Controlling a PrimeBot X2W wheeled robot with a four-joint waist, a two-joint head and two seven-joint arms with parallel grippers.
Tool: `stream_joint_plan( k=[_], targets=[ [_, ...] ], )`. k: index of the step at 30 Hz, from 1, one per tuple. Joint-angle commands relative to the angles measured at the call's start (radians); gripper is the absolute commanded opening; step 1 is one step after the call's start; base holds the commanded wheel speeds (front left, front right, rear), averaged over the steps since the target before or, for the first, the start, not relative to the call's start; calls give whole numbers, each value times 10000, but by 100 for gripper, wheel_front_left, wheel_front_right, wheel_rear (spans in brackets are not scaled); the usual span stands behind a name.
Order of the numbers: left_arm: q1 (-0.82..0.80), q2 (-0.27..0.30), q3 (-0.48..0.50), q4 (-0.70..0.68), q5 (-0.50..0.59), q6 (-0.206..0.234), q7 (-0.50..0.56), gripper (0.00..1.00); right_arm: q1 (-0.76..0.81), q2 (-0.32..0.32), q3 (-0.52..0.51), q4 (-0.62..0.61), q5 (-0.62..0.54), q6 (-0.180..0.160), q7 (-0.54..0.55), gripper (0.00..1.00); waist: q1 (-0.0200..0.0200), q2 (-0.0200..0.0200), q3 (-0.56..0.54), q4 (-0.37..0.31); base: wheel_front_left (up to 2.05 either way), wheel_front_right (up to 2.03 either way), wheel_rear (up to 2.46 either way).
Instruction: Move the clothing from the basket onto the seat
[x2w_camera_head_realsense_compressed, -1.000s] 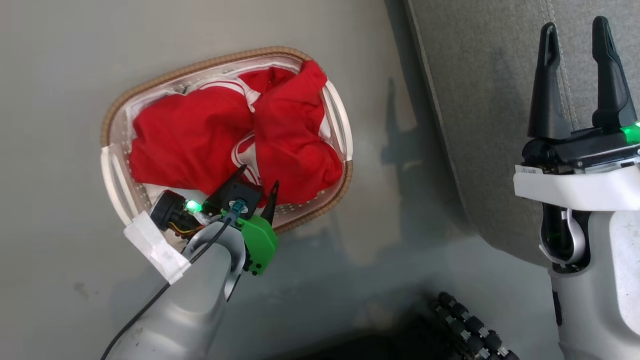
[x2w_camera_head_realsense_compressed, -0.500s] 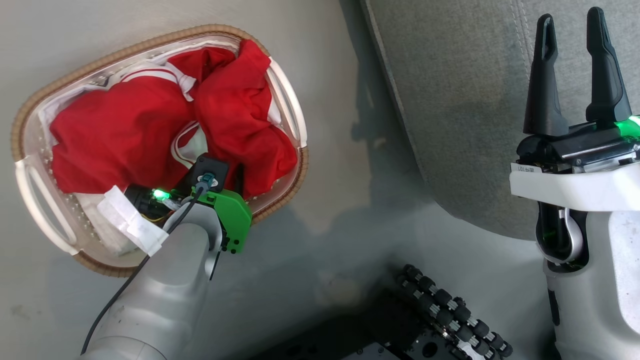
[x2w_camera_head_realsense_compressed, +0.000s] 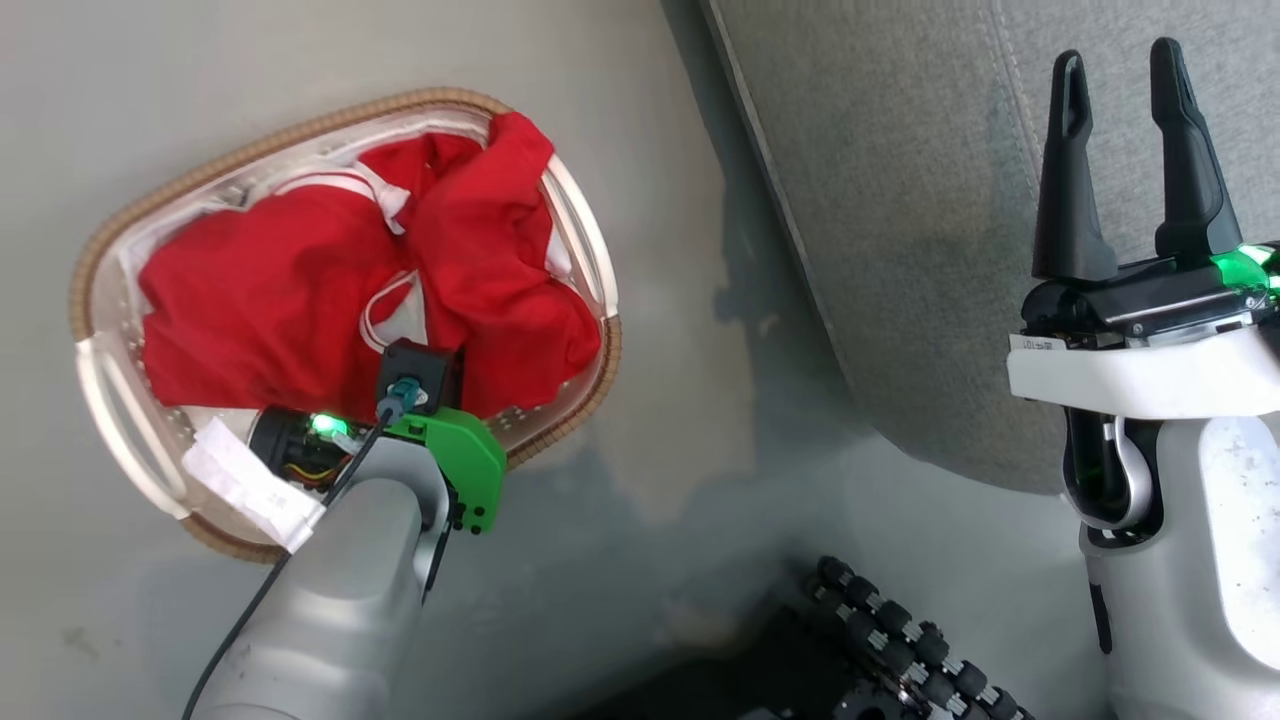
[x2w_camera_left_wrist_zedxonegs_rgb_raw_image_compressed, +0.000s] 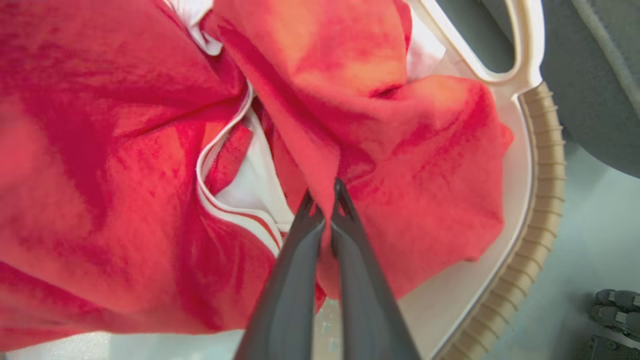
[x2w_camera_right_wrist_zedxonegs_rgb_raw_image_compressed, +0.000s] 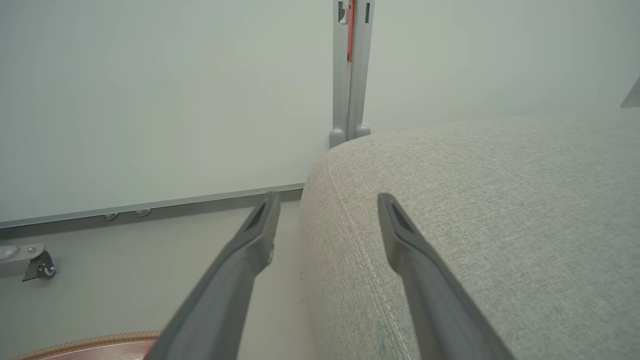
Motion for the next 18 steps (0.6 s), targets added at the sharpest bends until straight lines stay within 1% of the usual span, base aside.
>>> stream_joint_plan(
  k=[1,3,7,9,18],
  targets=[
    [169,59,17,-160,-135,-1,-78,0,122,-29,-57,94,-160,-6,-18,100,0,-1,-685,399,0,0,0],
    [344,56,-19,-484,-108,22,-84,0,239,-31,-114,239,-319,-6,-18,100,0,-1,-1085,593,0,0,0],
    [884,66,232,-1580,-158,37,-87,0,521,-36,-241,540,-698,-6,-16,100,0,-1,-2018,1037,0,0,0],
    [1227,177,387,-2216,-66,47,-89,0,713,-34,-251,698,-842,-6,-18,100,0,-1,-2569,1211,0,0,0],
    [3166,635,1069,-4939,381,-196,-92,0,2002,-37,-378,1316,-1428,-6,-18,100,0,-1,-5135,1780,0,0,0]
  ],
)
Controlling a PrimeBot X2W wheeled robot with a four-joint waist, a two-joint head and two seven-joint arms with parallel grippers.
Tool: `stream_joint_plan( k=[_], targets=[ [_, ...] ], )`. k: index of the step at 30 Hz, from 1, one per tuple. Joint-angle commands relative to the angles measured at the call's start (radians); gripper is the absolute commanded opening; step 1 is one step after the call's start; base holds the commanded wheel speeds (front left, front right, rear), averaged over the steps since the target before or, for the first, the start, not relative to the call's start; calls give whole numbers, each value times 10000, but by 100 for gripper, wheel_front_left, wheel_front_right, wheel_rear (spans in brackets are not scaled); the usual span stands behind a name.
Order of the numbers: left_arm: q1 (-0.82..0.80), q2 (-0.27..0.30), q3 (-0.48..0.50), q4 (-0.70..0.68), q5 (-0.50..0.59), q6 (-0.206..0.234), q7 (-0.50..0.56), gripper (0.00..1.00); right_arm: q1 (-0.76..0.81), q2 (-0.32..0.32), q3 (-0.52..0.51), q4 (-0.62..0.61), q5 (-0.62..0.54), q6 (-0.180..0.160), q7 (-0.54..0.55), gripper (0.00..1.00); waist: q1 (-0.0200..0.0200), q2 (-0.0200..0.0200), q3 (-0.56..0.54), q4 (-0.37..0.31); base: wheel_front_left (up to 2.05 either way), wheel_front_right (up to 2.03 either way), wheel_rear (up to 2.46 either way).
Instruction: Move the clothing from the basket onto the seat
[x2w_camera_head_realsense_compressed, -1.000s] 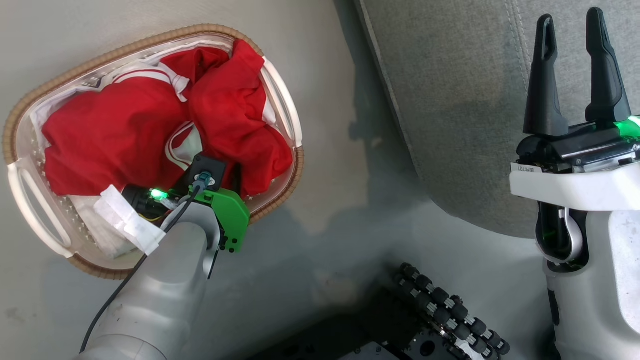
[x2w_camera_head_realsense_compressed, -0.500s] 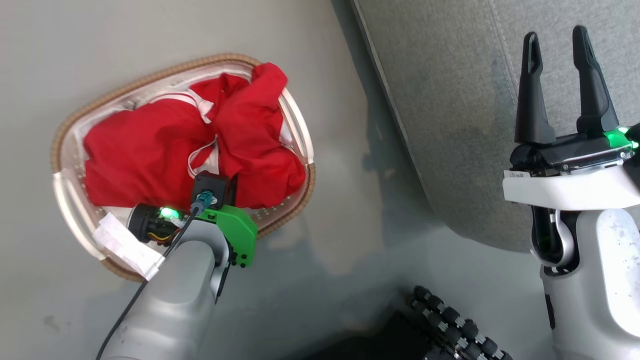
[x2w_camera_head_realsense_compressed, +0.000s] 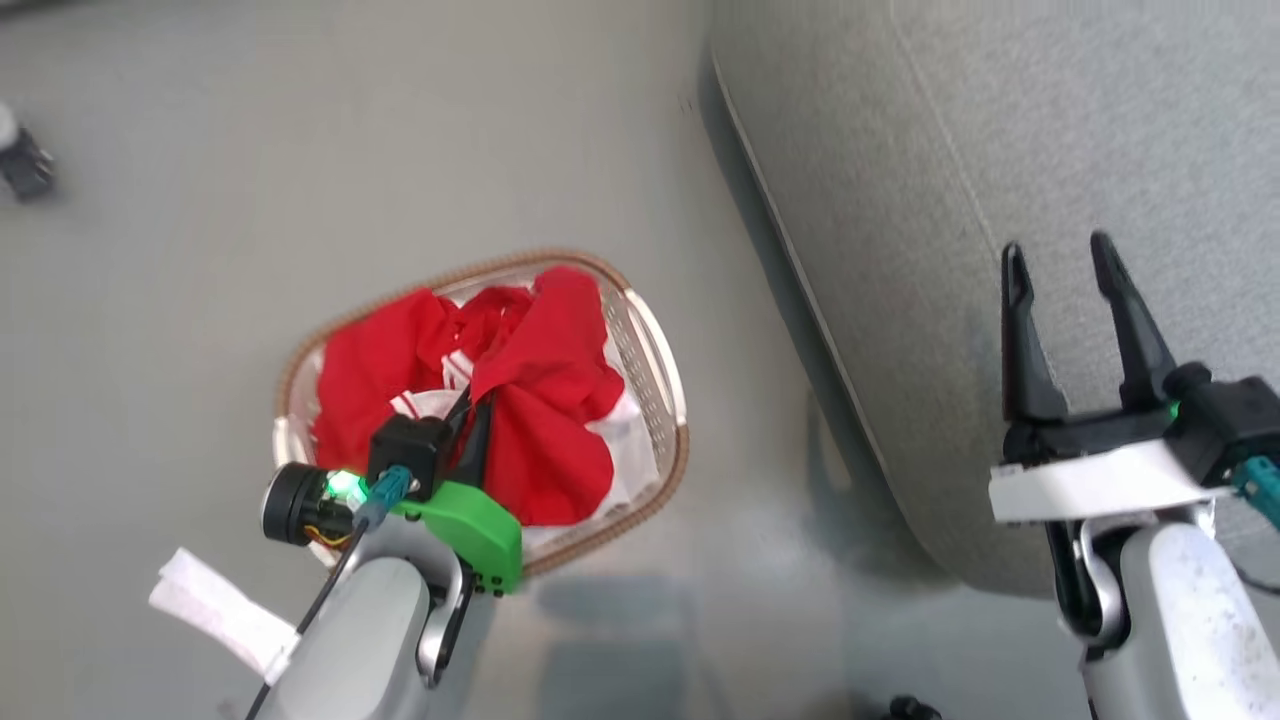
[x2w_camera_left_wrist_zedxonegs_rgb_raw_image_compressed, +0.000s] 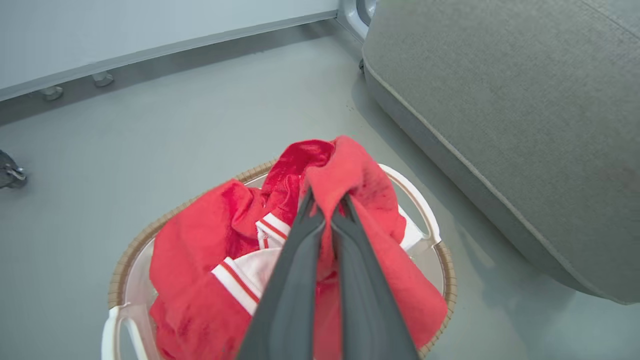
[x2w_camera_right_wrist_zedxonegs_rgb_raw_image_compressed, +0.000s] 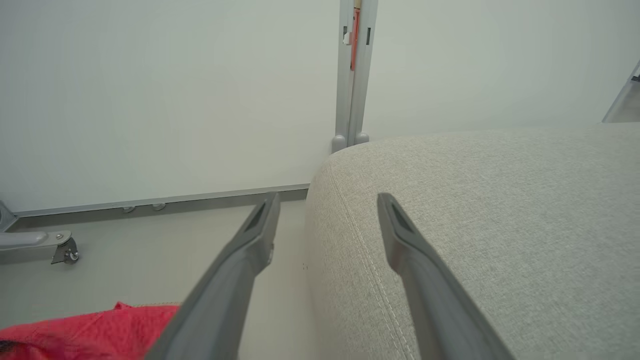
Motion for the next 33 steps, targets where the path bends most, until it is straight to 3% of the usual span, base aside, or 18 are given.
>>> stream_joint_plan(
  k=[1,7,13,22,33],
  targets=[
    [332,54,55,-271,144,-79,-37,0,348,-50,-48,90,-107,-6,-18,100,0,0,-1975,793,0,0,0],
    [707,416,20,-1573,727,-424,-36,0,1161,-49,-69,350,-331,-6,-16,100,0,0,-3202,1036,0,0,0],
    [-86,1140,-179,-2415,1198,-788,-25,0,1484,-43,497,488,-509,-6,-18,100,0,0,-4030,1217,0,0,0],
    [-2187,1874,-844,-2849,1343,-1024,524,0,1022,-47,1701,839,-669,-10,-18,100,0,0,-4533,1443,0,0,0],
    [-4048,2221,-2264,-3872,550,-1046,1108,0,-272,-52,2493,1847,-1304,-10,-11,100,0,0,-4670,1574,0,0,0]
  ],
)
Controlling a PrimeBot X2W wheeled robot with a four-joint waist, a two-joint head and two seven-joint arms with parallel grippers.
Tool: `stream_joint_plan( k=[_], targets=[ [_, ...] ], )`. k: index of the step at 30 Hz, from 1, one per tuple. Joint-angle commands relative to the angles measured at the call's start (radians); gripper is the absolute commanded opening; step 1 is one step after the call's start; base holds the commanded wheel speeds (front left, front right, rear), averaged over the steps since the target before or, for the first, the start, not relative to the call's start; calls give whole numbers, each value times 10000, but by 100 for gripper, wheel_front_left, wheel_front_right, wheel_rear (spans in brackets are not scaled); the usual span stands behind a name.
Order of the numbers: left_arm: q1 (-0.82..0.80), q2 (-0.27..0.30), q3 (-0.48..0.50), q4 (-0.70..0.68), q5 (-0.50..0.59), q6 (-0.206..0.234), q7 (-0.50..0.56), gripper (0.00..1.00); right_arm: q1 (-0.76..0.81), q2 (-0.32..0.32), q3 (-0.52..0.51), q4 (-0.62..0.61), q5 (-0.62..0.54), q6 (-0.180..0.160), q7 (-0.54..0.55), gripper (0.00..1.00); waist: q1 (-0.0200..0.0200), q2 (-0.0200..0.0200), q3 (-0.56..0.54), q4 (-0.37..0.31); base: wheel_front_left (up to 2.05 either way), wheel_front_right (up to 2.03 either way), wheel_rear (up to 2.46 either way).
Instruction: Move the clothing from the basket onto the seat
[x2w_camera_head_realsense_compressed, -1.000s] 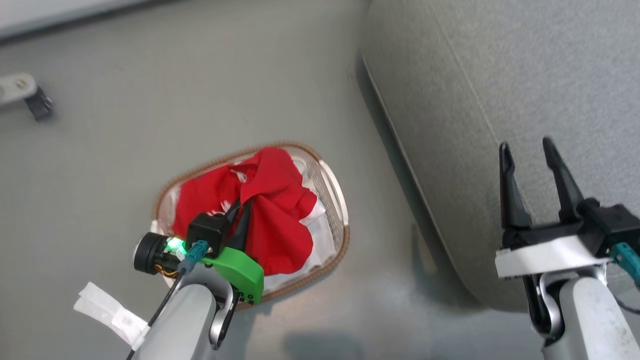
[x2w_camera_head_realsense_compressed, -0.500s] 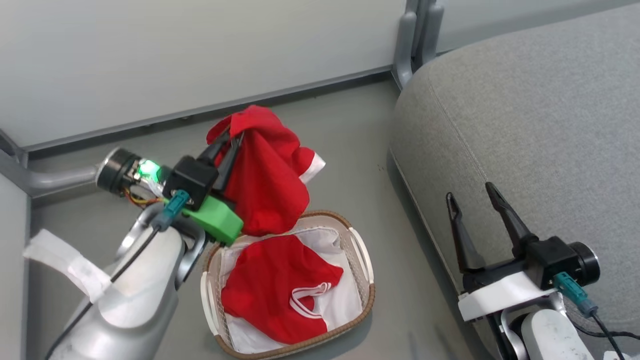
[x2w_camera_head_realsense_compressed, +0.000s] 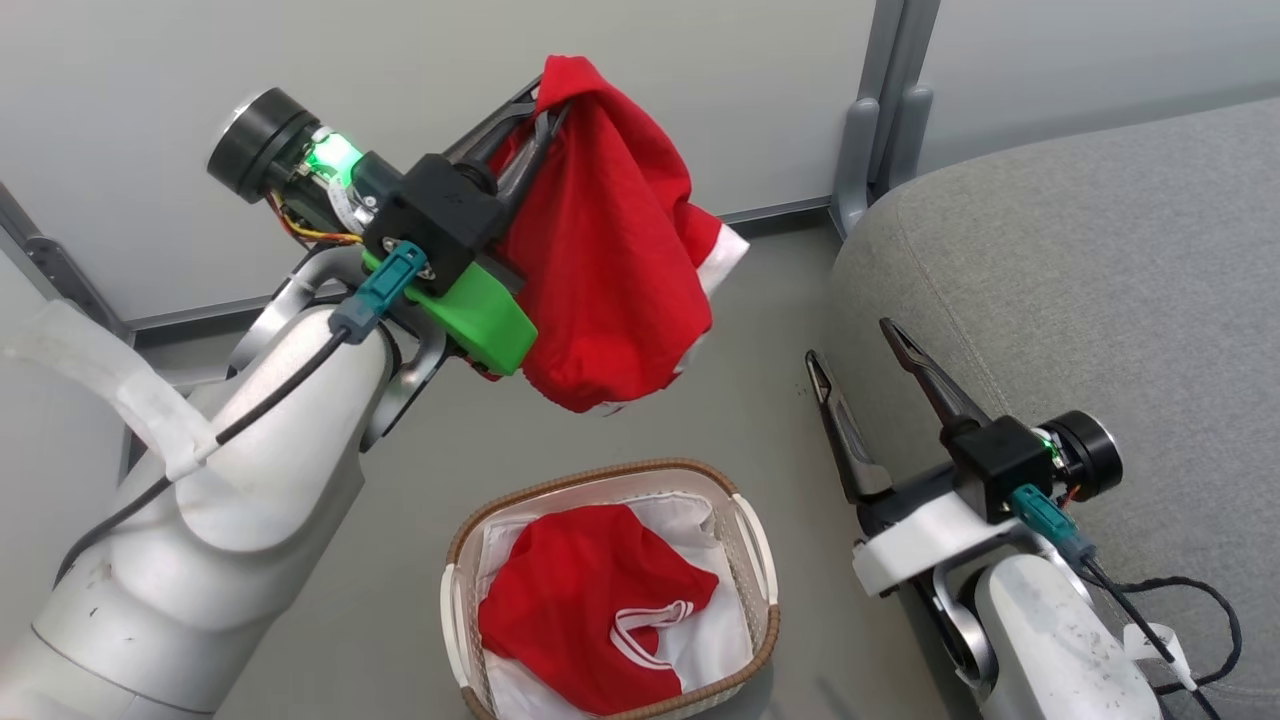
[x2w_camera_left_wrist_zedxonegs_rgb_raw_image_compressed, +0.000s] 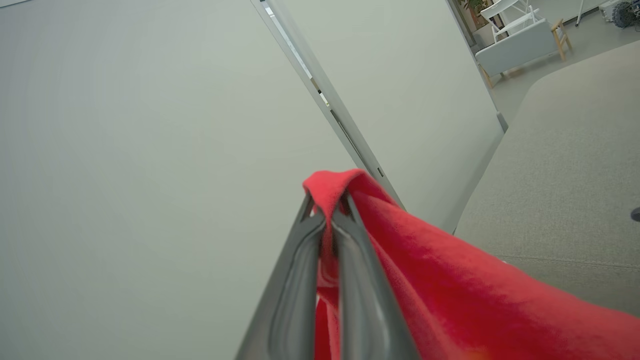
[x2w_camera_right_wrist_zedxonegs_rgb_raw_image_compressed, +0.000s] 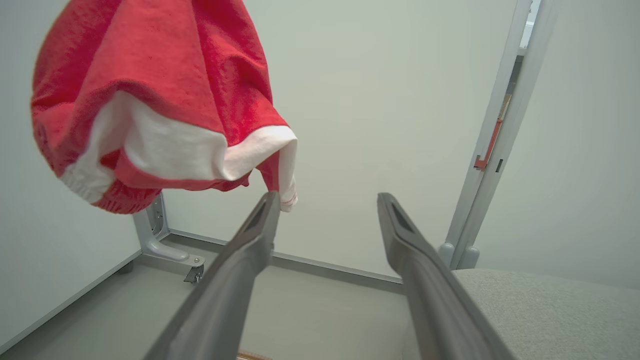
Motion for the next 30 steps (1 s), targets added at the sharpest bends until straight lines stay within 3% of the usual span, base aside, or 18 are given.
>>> stream_joint_plan(
  k=[1,10,17,29,30],
  targets=[
    [-170,61,-139,-125,-83,-14,14,0,-218,-52,19,211,-222,-13,-4,100,1,0,-9,19,0,0,0],
    [-13,195,-923,-907,-223,-13,69,0,-1557,-49,312,1682,-1696,-13,-2,100,1,0,12,167,0,0,0],
    [289,222,-1184,-1244,-363,-12,137,0,-2399,-45,610,2270,-2103,-13,-4,100,1,0,40,242,0,0,0],
    [505,106,-1481,-1434,-471,15,24,0,-3441,-40,3289,3771,-661,-13,-4,100,1,0,-86,416,0,0,0],
    [513,95,-1506,-1451,-481,14,18,0,-3494,-45,3485,3893,-466,-13,-4,89,1,0,-96,440,0,0,0]
  ],
)
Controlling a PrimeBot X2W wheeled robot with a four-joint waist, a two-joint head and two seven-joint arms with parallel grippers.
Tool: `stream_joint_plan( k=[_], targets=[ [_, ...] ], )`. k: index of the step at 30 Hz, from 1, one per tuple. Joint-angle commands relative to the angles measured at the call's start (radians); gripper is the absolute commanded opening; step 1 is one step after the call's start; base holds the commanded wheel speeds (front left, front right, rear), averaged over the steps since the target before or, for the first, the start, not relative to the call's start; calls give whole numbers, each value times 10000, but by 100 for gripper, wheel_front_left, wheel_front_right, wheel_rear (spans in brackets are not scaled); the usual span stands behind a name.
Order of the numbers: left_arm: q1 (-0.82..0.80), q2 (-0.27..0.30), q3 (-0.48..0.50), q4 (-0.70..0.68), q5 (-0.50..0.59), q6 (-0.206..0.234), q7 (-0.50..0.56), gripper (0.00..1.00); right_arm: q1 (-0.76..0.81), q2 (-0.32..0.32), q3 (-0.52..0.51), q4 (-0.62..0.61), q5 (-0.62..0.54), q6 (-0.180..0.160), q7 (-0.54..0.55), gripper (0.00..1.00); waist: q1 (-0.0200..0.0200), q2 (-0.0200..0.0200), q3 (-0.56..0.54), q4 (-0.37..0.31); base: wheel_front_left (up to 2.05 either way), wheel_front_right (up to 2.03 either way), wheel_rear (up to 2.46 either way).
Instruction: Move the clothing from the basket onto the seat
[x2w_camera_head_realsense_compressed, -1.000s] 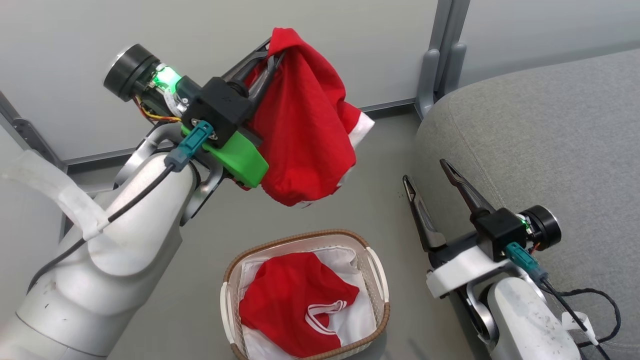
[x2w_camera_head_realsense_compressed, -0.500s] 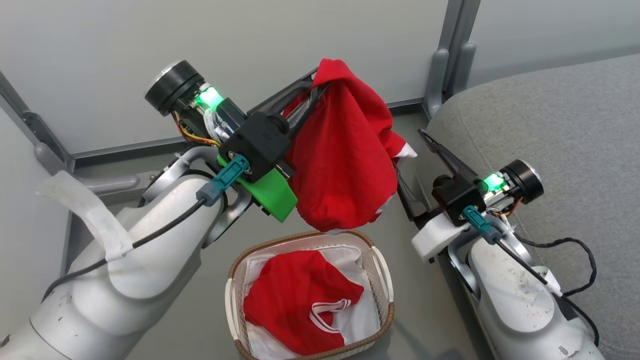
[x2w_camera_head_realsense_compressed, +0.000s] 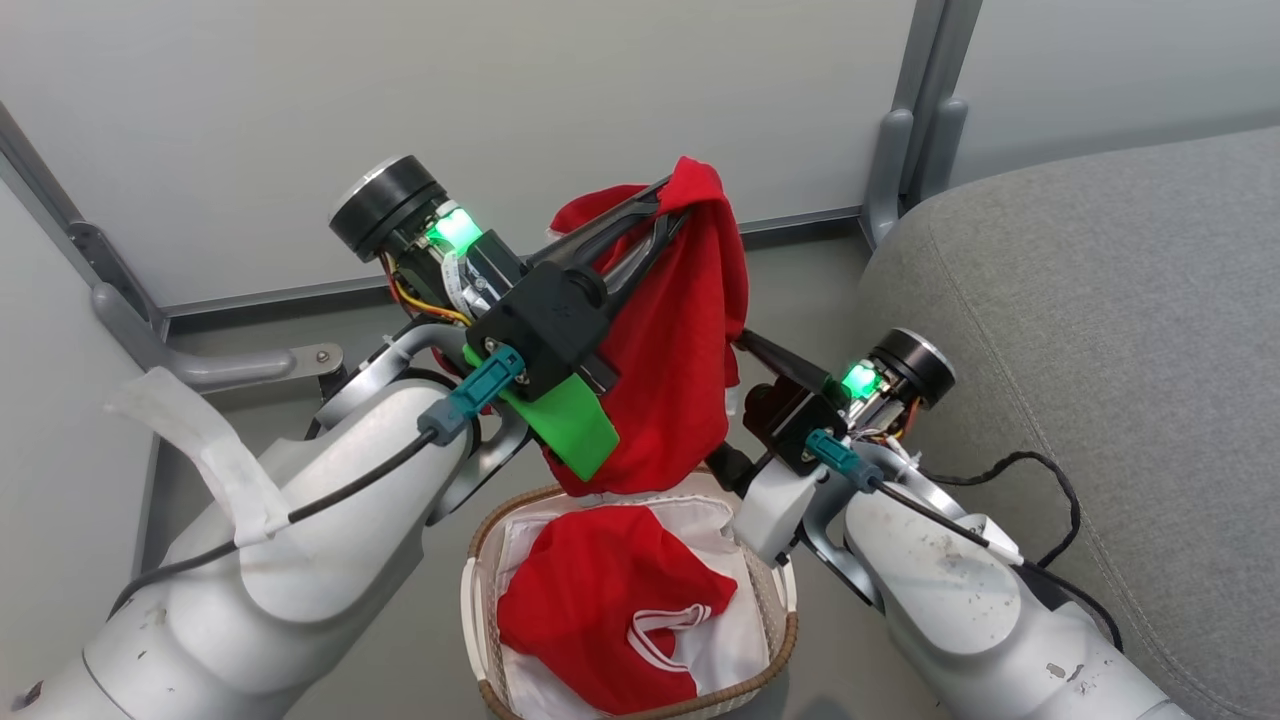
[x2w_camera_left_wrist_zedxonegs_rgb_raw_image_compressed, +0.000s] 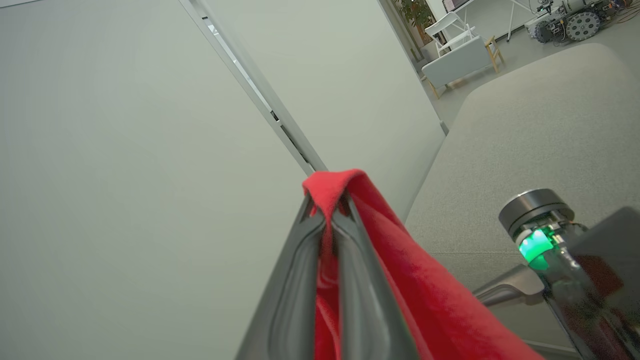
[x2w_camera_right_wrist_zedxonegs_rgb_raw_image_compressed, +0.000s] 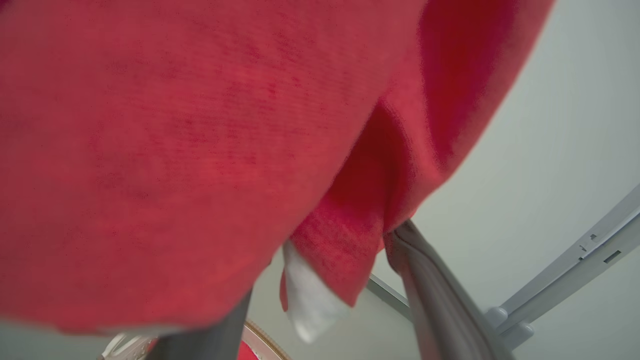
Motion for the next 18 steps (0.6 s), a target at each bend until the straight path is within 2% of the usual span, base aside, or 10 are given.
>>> stream_joint_plan(
  k=[1,2,3,5,14,15,16,17,18],
  targets=[
    [156,-11,-20,-36,-73,16,-56,0,-129,-38,214,167,267,-13,-4,71,0,0,-27,48,0,0,0],
    [173,-11,-30,-56,-87,17,-72,0,-218,-40,428,282,455,-13,-4,38,0,0,-35,71,0,0,0],
    [206,-5,-14,-62,-99,49,-86,0,-297,-35,599,365,623,-13,-4,20,0,0,-41,91,0,0,0],
    [249,48,41,-45,-172,116,-70,0,-396,-45,765,403,840,-13,-4,0,0,0,-43,113,0,0,0],
    [1239,479,755,403,-962,809,-335,2,-60,-244,219,-111,1266,-13,-4,0,0,0,4,-42,0,0,0],
    [1441,507,848,472,-1116,904,-413,42,-14,-271,103,-164,1263,-13,-4,0,0,0,13,-66,0,0,0],
    [1605,531,929,529,-1211,998,-470,76,34,-287,14,-203,1260,-13,-4,0,0,0,23,-89,0,0,0],
    [1825,518,1022,604,-1333,1101,-551,100,84,-284,-94,-251,1275,-13,-4,0,0,0,34,-114,0,0,0],
    [2001,473,1096,653,-1447,1182,-620,100,117,-290,-178,-296,1281,-13,-4,0,0,0,42,-131,0,0,0]
  ],
)
